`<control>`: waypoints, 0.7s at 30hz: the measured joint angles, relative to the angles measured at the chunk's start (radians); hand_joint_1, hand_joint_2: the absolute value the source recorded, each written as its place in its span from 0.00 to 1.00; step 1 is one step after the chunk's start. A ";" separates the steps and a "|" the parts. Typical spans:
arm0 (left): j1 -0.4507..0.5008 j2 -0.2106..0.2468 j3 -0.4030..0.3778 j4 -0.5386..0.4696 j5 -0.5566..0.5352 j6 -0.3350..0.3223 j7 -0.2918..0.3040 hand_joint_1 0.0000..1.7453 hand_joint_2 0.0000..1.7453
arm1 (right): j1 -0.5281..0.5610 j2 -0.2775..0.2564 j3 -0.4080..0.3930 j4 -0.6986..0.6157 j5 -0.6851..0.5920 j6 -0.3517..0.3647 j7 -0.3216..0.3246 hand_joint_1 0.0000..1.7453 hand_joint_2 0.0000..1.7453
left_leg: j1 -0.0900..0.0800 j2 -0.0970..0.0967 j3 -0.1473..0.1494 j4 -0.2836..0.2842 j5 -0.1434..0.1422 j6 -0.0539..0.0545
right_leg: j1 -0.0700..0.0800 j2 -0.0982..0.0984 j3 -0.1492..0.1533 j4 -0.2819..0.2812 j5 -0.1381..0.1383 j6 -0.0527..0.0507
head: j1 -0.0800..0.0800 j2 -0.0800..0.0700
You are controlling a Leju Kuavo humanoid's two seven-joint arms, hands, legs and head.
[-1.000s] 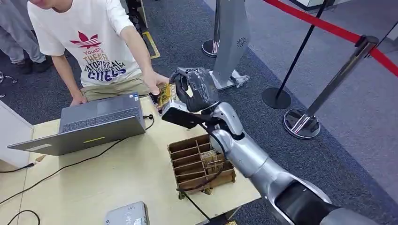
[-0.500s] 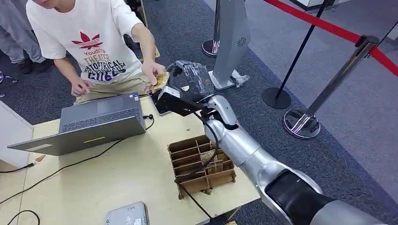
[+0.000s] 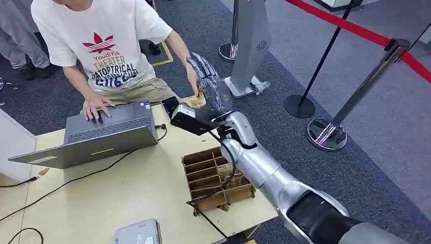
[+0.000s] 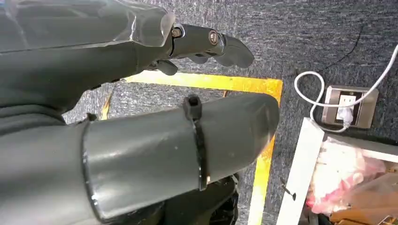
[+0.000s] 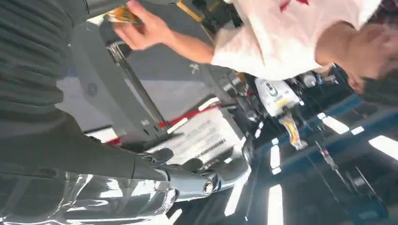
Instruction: Pass the card to the sensor for recognition and then transmit it.
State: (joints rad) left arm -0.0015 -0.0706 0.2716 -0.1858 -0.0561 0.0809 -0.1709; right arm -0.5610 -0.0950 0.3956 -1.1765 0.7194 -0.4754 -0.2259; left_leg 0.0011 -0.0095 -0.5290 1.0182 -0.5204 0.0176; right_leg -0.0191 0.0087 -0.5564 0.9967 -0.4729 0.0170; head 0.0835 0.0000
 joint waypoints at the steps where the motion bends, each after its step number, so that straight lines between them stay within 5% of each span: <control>1: 0.001 0.001 0.000 0.000 0.000 0.000 0.000 0.00 0.00 | 0.013 0.003 0.000 -0.016 -0.013 -0.027 -0.020 0.00 1.00 | 0.000 0.000 0.000 0.000 0.000 0.000 | 0.000 0.000 0.000 0.000 0.000 0.000 | 0.000 0.000; 5: 0.004 0.002 0.000 0.001 0.002 0.003 0.000 0.00 0.00 | 0.081 0.011 -0.002 -0.110 -0.169 -0.083 -0.135 0.00 1.00 | 0.000 0.000 0.000 0.000 0.000 0.000 | 0.000 0.000 0.000 0.000 0.000 0.000 | 0.000 0.000; 9: 0.011 0.007 0.000 0.005 0.006 0.003 0.000 0.00 0.00 | 0.169 0.011 -0.001 -0.226 -0.402 -0.051 -0.230 0.00 1.00 | 0.000 0.000 0.000 0.000 0.000 0.000 | 0.000 0.000 0.000 0.000 -0.001 0.000 | 0.000 0.000; 21: 0.017 0.008 0.000 0.015 0.021 0.011 -0.002 0.00 0.00 | 0.397 0.011 0.005 -0.421 -0.648 0.091 -0.284 0.00 1.00 | 0.000 0.000 0.000 0.000 0.000 0.000 | 0.000 0.000 0.000 0.000 0.000 0.000 | 0.000 0.000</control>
State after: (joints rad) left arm 0.0160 -0.0622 0.2720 -0.1705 -0.0347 0.0919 -0.1728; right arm -0.1641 -0.0839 0.4009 -1.5972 0.0710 -0.3845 -0.5104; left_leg 0.0011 -0.0100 -0.5292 1.0181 -0.5208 0.0173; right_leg -0.0190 0.0086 -0.5568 0.9963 -0.4734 0.0167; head 0.0835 0.0000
